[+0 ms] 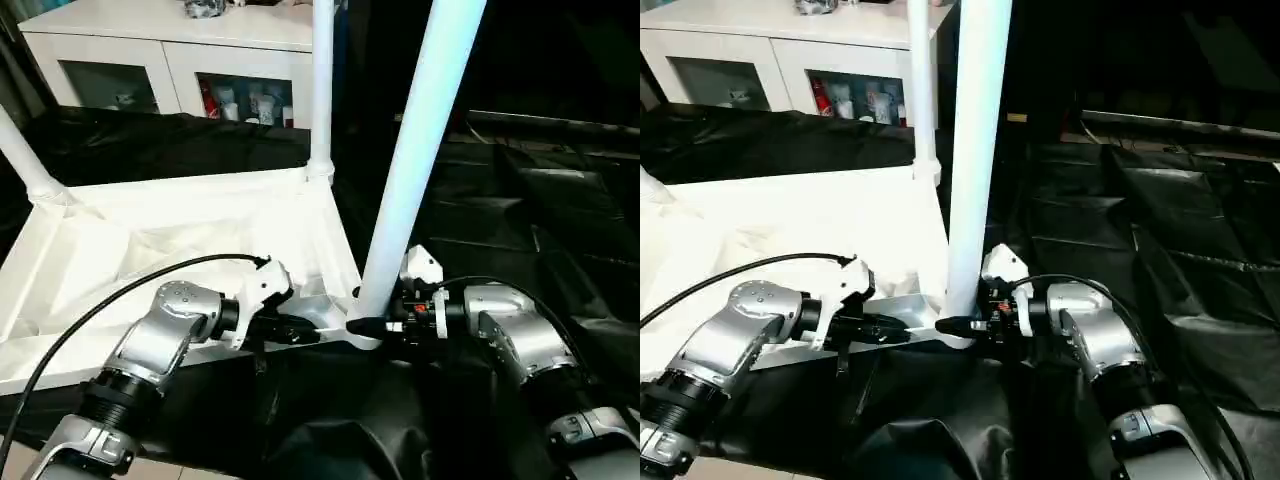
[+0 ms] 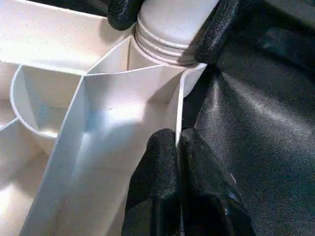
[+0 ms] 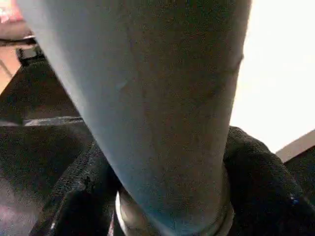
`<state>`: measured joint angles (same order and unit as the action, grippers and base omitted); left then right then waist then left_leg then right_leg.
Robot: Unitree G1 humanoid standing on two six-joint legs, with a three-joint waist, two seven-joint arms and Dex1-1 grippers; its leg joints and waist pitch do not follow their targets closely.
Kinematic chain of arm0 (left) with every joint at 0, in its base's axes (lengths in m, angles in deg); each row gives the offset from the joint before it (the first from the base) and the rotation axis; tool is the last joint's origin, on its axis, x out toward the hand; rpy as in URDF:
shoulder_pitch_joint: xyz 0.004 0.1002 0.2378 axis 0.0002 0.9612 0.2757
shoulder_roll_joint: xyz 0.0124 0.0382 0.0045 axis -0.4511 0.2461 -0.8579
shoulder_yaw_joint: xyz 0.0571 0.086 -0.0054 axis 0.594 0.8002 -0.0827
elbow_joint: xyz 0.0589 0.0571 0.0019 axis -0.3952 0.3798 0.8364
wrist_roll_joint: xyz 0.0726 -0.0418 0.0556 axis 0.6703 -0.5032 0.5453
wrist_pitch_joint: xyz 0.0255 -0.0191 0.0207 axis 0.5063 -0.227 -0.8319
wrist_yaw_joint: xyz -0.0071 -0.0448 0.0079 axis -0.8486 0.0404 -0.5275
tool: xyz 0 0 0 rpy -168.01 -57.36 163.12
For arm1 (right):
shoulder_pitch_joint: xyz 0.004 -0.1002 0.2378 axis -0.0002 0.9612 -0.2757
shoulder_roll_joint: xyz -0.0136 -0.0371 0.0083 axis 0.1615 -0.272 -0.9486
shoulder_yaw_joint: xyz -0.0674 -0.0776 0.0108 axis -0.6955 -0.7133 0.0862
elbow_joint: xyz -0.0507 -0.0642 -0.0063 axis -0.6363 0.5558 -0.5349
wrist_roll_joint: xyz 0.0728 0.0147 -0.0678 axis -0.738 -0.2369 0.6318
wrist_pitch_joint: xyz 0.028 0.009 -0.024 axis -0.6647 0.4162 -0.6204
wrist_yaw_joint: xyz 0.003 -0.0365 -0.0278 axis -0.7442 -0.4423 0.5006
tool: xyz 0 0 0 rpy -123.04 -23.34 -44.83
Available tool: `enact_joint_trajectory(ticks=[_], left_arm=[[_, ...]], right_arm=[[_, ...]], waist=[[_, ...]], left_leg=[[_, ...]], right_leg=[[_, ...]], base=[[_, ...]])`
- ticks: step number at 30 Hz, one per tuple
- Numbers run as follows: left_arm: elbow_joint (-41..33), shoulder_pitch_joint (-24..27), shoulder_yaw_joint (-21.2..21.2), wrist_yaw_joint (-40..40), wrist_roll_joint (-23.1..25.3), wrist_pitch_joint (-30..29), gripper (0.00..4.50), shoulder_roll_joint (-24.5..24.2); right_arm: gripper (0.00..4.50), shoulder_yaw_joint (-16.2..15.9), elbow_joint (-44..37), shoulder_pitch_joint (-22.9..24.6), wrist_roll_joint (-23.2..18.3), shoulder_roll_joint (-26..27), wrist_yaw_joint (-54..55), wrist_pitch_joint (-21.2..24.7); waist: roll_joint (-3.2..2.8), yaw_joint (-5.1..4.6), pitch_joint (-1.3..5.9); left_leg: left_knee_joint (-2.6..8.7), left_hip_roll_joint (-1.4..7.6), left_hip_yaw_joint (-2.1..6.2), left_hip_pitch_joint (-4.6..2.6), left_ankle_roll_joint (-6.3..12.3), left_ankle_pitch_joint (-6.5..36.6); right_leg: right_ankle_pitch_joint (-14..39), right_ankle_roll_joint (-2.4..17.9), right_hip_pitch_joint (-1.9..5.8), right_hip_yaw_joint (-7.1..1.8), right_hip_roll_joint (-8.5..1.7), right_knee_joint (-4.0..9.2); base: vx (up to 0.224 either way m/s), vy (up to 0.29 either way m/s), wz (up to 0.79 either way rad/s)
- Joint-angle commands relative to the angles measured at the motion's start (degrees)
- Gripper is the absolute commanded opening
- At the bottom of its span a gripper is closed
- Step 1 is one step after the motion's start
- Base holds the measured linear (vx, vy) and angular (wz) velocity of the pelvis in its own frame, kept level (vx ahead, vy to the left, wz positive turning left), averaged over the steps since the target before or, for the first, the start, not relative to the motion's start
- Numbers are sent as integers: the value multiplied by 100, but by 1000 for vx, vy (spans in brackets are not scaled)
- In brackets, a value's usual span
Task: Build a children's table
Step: Rotate leg to tighten
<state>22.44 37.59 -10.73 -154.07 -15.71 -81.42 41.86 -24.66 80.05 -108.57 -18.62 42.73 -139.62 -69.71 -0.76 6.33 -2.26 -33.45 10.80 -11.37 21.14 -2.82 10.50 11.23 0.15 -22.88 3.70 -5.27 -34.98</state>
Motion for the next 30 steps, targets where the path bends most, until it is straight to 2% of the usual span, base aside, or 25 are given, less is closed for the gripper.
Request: enact_joint_trajectory(ticks=[1, 4, 6, 7, 8, 9, 10, 11, 13, 14, 15, 16, 17, 18, 19, 20, 21, 22, 23, 24, 25, 26, 28, 29, 30], left_arm=[[252, -6, 85, 311, 46, -157, 0, 159], [696, -251, -4, 1196, 297, -235, 0, 609], [856, -343, -53, 1562, 379, -263, 0, 774], [1086, -490, -142, 2081, 442, -341, 0, 1056], [1333, -656, -285, 2719, 481, -364, 0, 1380], [1397, -698, -323, 2878, 489, -351, 0, 1455], [1454, -735, -356, 3018, 496, -340, 0, 1522], [1613, -868, -382, 3355, 526, -270, 0, 1757], [1649, -912, -335, 3332, 541, -217, 0, 1806], [1682, -955, -256, 3231, 591, -137, 0, 1843], [1691, -962, -233, 3188, 618, -112, 0, 1847], [1665, -943, -190, 3029, 625, -42, 0, 1824], [1665, -943, -190, 3029, 625, -42, 0, 1824], [1620, -911, -157, 2878, 619, -18, 0, 1791], [1560, -858, -86, 2637, 624, 91, 0, 1698], [1522, -820, -54, 2503, 619, 106, 0, 1620], [1474, -779, -31, 2380, 610, 139, 0, 1525], [1468, -765, -16, 2323, 596, 174, 0, 1468], [1406, -722, -5, 2186, 553, 186, 0, 1379], [1365, -693, 5, 2086, 523, 203, 0, 1320], [1225, -602, 29, 1715, 457, 305, 0, 1097], [1194, -583, 32, 1641, 441, 312, 0, 1055], [922, -429, 77, 1004, 326, 405, 0, 715], [922, -429, 77, 1004, 326, 405, 0, 715], [827, -378, 85, 808, 274, 428, 0, 628]], right_arm=[[264, -86, 122, 90, 199, 117, 401, 127], [262, 6, 396, 93, 421, 599, 1619, 432], [261, 39, 407, 103, 427, 757, 1893, 569], [261, 114, 478, 77, 461, 1029, 2436, 758], [261, 226, 633, -15, 509, 1313, 3106, 882], [261, 256, 676, -43, 521, 1378, 3275, 900], [261, 283, 714, -67, 533, 1436, 3425, 916], [261, 370, 957, -255, 534, 1638, 3830, 882], [261, 351, 1042, -339, 585, 1663, 3912, 780], [261, 372, 1136, -461, 590, 1695, 3960, 650], [261, 401, 1151, -494, 562, 1709, 3953, 631], [261, 440, 1100, -521, 514, 1722, 3838, 584], [261, 440, 1100, -521, 514, 1722, 3838, 584], [261, 458, 1034, -533, 481, 1718, 3708, 530], [316, 494, 936, -534, 397, 1686, 3459, 487], [330, 553, 871, -548, 288, 1657, 3276, 481], [330, 613, 811, -560, 169, 1602, 3085, 526], [336, 647, 809, -583, 87, 1568, 2984, 544], [349, 634, 785, -590, 61, 1459, 2829, 510], [365, 615, 773, -593, 56, 1383, 2726, 475], [365, 478, 649, -545, 45, 1068, 2132, 431], [376, 451, 619, -533, 43, 1009, 2018, 425], [395, 244, 355, -414, 35, 552, 1176, 429], [404, 244, 355, -414, 35, 552, 1176, 429], [413, 193, 297, -382, 67, 436, 1006, 379]], waist=[[44, -14, 263], [41, -77, 233], [41, -123, 171], [40, -171, 119], [-1, -198, 113], [27, -248, 97], [17, -251, 116], [-29, -289, 118], [-98, -339, 113], [-196, -383, 97], [-209, -410, 91], [-227, -357, 131], [-194, -324, 101], [-77, -287, 56], [25, -318, 53], [71, -322, 45], [-2, -295, 73], [-72, -306, 115], [-100, -314, 101], [-127, -309, 160], [-53, -289, 167], [-28, -261, 183], [-15, -232, 192], [-7, -216, 195], [10, -193, 175]], left_leg=[[430, 263, 113, -83, 163, 1364], [476, 251, 147, -127, -81, 1785], [501, 239, 182, -174, -189, 2272], [498, 216, 202, -240, -253, 2628], [471, 199, 247, -345, -333, 2917], [465, 175, 251, -364, -338, 3042], [457, 153, 286, -410, -332, 3158], [495, 167, 318, -413, -301, 3324], [548, 192, 361, -447, -309, 3673], [704, 271, 416, -433, -325, 4345], [796, 315, 415, -387, -347, 4584], [1014, 444, 445, -186, -390, 4845], [1097, 453, 388, -172, -411, 4911], [901, 258, 259, -409, -450, 4703], [519, 68, 207, -693, -374, 4245], [200, -34, 294, -452, -19, 2458], [325, 44, 339, -304, 1, 2305], [571, 208, 442, -58, -73, 2406], [622, 262, 474, -85, -129, 2708], [623, 290, 480, -218, -244, 3022], [615, 279, 445, -224, -233, 2789], [607, 283, 400, -131, -113, 2415], [597, 283, 338, -69, 53, 1823], [586, 284, 315, -75, 88, 1731], [565, 282, 259, -117, 137, 1744]], right_leg=[[1333, 1321, 226, -253, -343, 445], [2105, 1084, 198, -261, -358, 532], [2885, 869, 157, -242, -368, 617], [3609, 631, 110, -213, -379, 719], [4090, 429, 59, -155, -394, 811], [4288, 304, 50, -98, -370, 869], [4467, 113, 78, 0, -378, 950], [4289, 54, 132, 82, -364, 989], [4023, 43, 170, 199, -328, 1024], [3514, 47, 270, 319, -261, 964], [3205, 105, 331, 323, -218, 868], [2305, 285, 575, 161, -235, 363], [2148, 368, 545, 106, -232, 344], [3208, 344, 207, 100, -266, 711], [4131, 197, -100, 159, -367, 1101], [5248, -158, 185, 233, -720, 1309], [4988, -196, 350, 268, -704, 1222], [3986, -161, 530, 275, -601, 966], [3694, -103, 486, 298, -557, 931], [3120, 164, 380, 229, -560, 889], [2571, 513, 330, 151, -569, 836], [2186, 719, 388, 101, -568, 752], [1918, 895, 392, 56, -557, 678], [1912, 913, 388, 43, -548, 673], [2052, 995, 315, -3, -540, 683]], base=[[0, 0, 0], [0, 0, 0], [0, 0, 0], [-65, 10, -1], [-65, 10, -1], [-76, 23, -7], [-65, 44, -12], [-65, 44, -12], [-48, 62, -8], [-46, 61, -6], [0, 0, 0], [-61, 21, 5], [-61, 21, 5], [0, 0, 0], [0, 0, 0], [0, 0, 0], [77, 13, -29], [93, 36, -27], [93, 36, -27], [0, 0, 0], [0, 0, 0], [0, 0, 0], [0, 0, 0], [0, 0, 0], [0, 0, 0]])
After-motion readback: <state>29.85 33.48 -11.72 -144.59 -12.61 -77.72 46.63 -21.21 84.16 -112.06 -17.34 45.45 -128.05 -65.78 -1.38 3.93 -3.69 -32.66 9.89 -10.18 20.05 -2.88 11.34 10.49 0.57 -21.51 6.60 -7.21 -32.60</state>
